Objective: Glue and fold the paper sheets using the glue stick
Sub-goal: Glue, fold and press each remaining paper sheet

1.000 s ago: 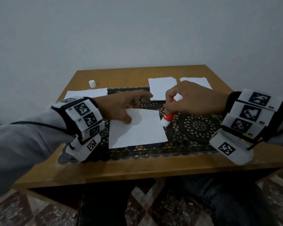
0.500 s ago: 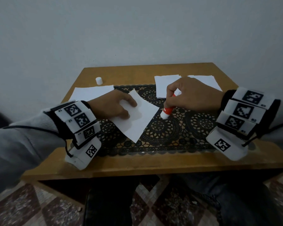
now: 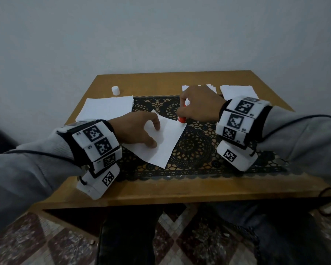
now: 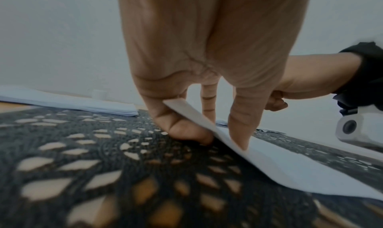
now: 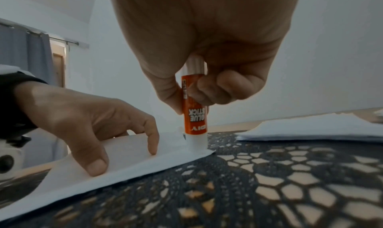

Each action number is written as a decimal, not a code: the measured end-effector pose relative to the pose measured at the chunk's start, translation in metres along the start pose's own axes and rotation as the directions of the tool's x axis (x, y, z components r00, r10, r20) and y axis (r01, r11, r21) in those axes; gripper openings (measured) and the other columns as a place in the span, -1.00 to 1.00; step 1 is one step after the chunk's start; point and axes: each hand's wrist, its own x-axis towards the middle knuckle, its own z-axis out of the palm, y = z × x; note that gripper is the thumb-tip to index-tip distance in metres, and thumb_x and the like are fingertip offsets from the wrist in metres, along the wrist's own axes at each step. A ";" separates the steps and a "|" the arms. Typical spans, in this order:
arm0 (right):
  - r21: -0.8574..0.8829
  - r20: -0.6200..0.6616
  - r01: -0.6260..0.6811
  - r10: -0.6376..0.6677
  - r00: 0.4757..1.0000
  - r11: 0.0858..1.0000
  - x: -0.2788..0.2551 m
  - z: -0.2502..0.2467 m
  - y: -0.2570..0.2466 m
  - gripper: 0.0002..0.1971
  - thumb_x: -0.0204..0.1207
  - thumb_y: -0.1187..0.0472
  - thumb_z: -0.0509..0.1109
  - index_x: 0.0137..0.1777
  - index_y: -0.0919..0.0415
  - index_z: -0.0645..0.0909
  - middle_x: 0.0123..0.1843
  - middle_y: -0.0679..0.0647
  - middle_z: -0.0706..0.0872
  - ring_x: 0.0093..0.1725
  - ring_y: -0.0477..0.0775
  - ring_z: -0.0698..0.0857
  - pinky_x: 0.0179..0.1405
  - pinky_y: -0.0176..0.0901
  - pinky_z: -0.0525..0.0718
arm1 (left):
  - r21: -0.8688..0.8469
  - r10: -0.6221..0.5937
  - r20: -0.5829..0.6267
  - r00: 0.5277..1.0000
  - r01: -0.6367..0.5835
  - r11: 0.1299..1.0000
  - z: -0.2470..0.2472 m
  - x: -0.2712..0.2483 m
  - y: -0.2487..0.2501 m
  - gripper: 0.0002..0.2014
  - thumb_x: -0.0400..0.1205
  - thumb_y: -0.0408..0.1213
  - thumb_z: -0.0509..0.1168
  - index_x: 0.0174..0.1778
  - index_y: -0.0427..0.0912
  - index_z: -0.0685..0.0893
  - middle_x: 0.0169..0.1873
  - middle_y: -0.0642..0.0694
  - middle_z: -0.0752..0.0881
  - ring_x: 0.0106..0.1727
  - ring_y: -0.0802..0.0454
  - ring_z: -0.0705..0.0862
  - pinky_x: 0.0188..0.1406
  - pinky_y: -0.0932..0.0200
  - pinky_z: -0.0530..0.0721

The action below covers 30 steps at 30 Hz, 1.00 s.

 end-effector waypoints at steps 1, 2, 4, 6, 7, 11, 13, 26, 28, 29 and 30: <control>0.001 0.005 0.003 -0.003 1.000 1.000 0.001 0.002 0.000 -0.82 0.45 0.05 0.42 -0.26 0.14 0.61 -0.05 0.09 0.69 -0.24 -0.02 0.59 -0.42 -0.21 0.44 | -0.005 0.005 0.007 1.000 -0.005 1.000 -0.001 0.000 -0.001 -0.58 0.47 -0.09 0.51 0.21 0.12 0.57 0.37 0.03 0.50 0.17 0.06 0.46 0.03 0.16 0.39; -0.001 0.009 0.004 -0.004 1.000 1.000 0.003 0.003 0.001 -0.82 0.44 0.05 0.42 -0.30 0.11 0.57 -0.03 0.08 0.67 -0.28 -0.07 0.55 -0.40 -0.19 0.45 | -0.009 0.011 0.016 1.000 -0.010 1.000 -0.001 0.000 -0.002 -0.59 0.49 -0.10 0.50 0.22 0.13 0.57 0.40 0.04 0.48 0.17 0.08 0.44 0.04 0.17 0.38; -0.004 0.026 -0.002 0.002 1.000 1.000 0.004 0.004 0.000 -0.79 0.44 0.05 0.43 -0.34 0.05 0.50 -0.08 0.03 0.64 -0.33 -0.13 0.50 -0.36 -0.18 0.44 | -0.021 0.034 0.048 0.998 -0.033 0.999 -0.004 0.001 -0.003 -0.58 0.51 -0.15 0.48 0.26 0.16 0.56 0.45 0.06 0.44 0.24 0.09 0.42 0.12 0.19 0.36; -0.005 0.040 -0.007 0.008 0.999 1.000 0.004 0.004 -0.001 -0.76 0.43 0.05 0.43 -0.36 0.03 0.46 -0.22 -0.02 0.58 -0.36 -0.14 0.47 -0.37 -0.19 0.41 | -0.039 0.050 0.088 0.995 -0.047 0.998 -0.006 0.002 -0.004 -0.52 0.52 -0.20 0.48 0.33 0.21 0.54 0.51 0.09 0.40 0.40 0.06 0.38 0.26 0.18 0.32; -0.010 0.042 -0.008 0.008 0.999 1.000 0.004 0.004 -0.002 -0.76 0.43 0.05 0.43 -0.37 0.03 0.46 -0.25 -0.03 0.57 -0.37 -0.13 0.48 -0.39 -0.19 0.40 | -0.042 0.054 0.098 0.994 -0.050 0.998 -0.007 0.003 -0.004 -0.49 0.52 -0.21 0.48 0.36 0.22 0.53 0.53 0.09 0.38 0.47 0.04 0.35 0.31 0.18 0.29; -0.006 0.066 0.007 -0.006 0.998 1.000 0.001 0.006 -0.007 -0.79 0.42 0.05 0.44 -0.33 0.06 0.49 -0.36 -0.01 0.56 -0.43 -0.09 0.49 -0.46 -0.22 0.38 | -0.055 0.080 0.093 0.992 -0.075 0.996 -0.004 0.004 -0.006 -0.48 0.51 -0.20 0.49 0.37 0.22 0.53 0.53 0.10 0.39 0.50 0.02 0.35 0.33 0.17 0.27; 0.011 0.077 0.027 -0.028 0.997 1.000 -0.002 0.007 -0.009 -0.77 0.42 0.04 0.45 -0.35 0.03 0.48 -0.32 0.01 0.58 -0.40 -0.06 0.52 -0.41 -0.18 0.43 | -0.058 0.090 0.085 0.992 -0.085 0.995 -0.003 0.004 -0.007 -0.48 0.51 -0.18 0.49 0.36 0.22 0.53 0.53 0.09 0.40 0.49 0.02 0.36 0.32 0.17 0.28; 0.076 0.136 0.183 -0.192 0.972 0.980 -0.039 0.015 -0.042 -0.81 0.43 0.03 0.48 -0.23 0.15 0.65 -0.11 0.03 0.66 -0.15 0.02 0.65 -0.19 -0.07 0.63 | -0.095 0.111 0.048 0.993 -0.107 0.990 -0.007 0.010 -0.008 -0.52 0.50 -0.21 0.50 0.33 0.14 0.58 0.28 0.14 0.55 0.27 0.10 0.47 0.36 0.04 0.43; 0.087 0.149 0.205 -0.216 0.965 0.975 -0.042 0.016 -0.045 -0.81 0.43 0.04 0.49 -0.22 0.17 0.66 -0.18 0.04 0.68 -0.22 0.01 0.64 -0.28 -0.12 0.60 | -0.134 0.164 -0.014 0.986 -0.164 0.977 -0.010 0.015 -0.007 -0.55 0.48 -0.26 0.50 0.29 0.07 0.63 0.29 0.06 0.62 0.30 0.04 0.53 0.42 -0.13 0.44; 0.091 0.156 0.215 -0.227 0.961 0.972 -0.042 0.016 -0.045 -0.81 0.43 0.05 0.49 -0.22 0.18 0.67 -0.21 0.04 0.68 -0.27 -0.01 0.63 -0.33 -0.14 0.58 | -0.156 0.195 -0.052 0.979 -0.201 0.967 -0.011 0.017 -0.006 -0.57 0.47 -0.31 0.50 0.25 0.03 0.66 0.26 0.02 0.66 0.28 0.00 0.56 0.39 -0.18 0.46; 0.095 0.163 0.223 -0.236 0.958 0.970 -0.042 0.017 -0.046 -0.80 0.43 0.06 0.48 -0.21 0.20 0.68 -0.23 0.05 0.70 -0.30 -0.02 0.63 -0.36 -0.16 0.57 | -0.182 0.222 -0.090 0.971 -0.235 0.955 -0.014 0.020 -0.005 -0.59 0.47 -0.37 0.49 0.22 0.00 0.68 0.21 -0.01 0.69 0.24 -0.04 0.59 0.35 -0.21 0.49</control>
